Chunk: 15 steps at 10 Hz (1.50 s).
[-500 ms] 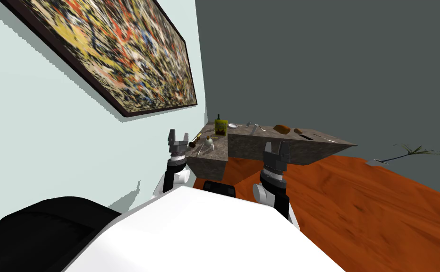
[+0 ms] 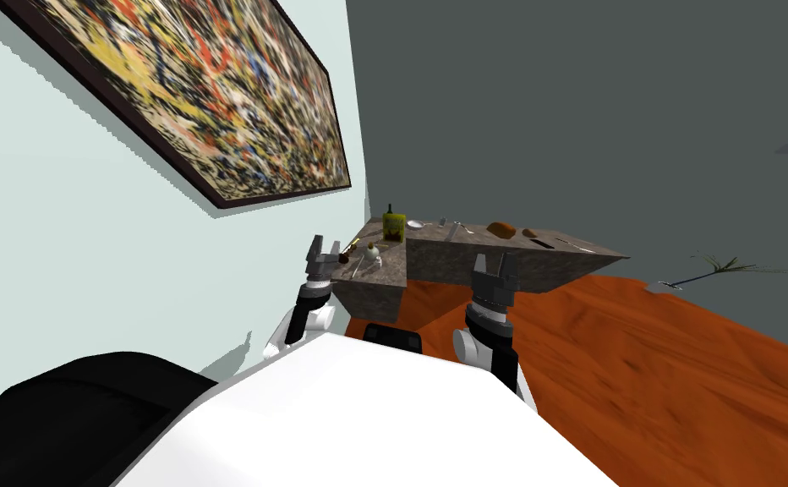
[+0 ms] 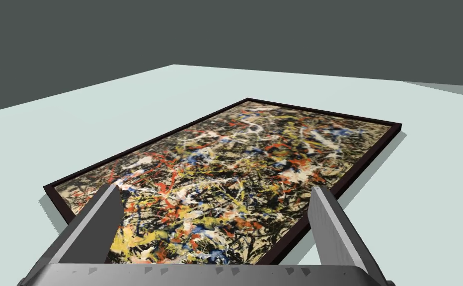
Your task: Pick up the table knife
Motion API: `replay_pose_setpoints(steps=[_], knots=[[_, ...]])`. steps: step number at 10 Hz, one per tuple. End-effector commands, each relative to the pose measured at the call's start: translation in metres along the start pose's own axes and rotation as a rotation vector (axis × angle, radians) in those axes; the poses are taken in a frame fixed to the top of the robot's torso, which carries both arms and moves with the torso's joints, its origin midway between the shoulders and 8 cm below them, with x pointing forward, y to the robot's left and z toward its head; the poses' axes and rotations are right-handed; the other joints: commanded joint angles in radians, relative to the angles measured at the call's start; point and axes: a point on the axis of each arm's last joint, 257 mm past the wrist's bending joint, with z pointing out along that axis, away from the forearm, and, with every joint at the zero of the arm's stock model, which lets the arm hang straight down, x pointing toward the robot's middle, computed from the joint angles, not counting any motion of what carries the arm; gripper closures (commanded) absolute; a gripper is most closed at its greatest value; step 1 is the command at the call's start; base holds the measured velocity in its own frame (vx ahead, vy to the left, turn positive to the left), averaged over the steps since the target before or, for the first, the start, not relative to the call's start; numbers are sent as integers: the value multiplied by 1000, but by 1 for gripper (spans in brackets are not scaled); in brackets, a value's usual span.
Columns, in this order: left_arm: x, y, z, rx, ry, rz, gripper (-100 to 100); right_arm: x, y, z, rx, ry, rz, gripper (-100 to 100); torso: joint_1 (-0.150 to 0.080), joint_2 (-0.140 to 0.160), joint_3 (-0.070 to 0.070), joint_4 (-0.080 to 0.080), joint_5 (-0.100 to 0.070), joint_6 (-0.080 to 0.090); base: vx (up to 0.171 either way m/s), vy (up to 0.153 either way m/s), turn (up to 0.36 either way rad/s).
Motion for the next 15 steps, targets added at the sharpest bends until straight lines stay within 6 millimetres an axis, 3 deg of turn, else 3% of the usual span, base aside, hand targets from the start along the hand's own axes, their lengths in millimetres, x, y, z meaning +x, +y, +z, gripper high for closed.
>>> replay_pose_setpoints(steps=[1,15], knots=[[1,3,-2,-10,27,7,-100,0,0,0,0,0,0,0,0,0,0,0,0,0,-18,-29,-9],[-6,82,-43,-237,319,103,-100,0,0,0,0,0,0,0,0,-1,-1,0,0,0,-18,-26,-44]])
